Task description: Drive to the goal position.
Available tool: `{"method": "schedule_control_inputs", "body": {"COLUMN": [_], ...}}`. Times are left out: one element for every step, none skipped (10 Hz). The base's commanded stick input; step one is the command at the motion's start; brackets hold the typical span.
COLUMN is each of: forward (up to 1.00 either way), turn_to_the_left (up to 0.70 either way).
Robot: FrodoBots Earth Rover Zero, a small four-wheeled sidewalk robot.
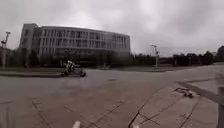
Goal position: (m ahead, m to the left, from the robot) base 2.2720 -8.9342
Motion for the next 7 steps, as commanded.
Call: {"method": "schedule_control_inputs", "body": {"forward": [0.70, 0.70, 0.70, 0.70, 0.70, 0.70, 0.70], "turn_to_the_left": [0.00, 0.00, 0.00, 0.00, 0.00, 0.00, 0.00]}}
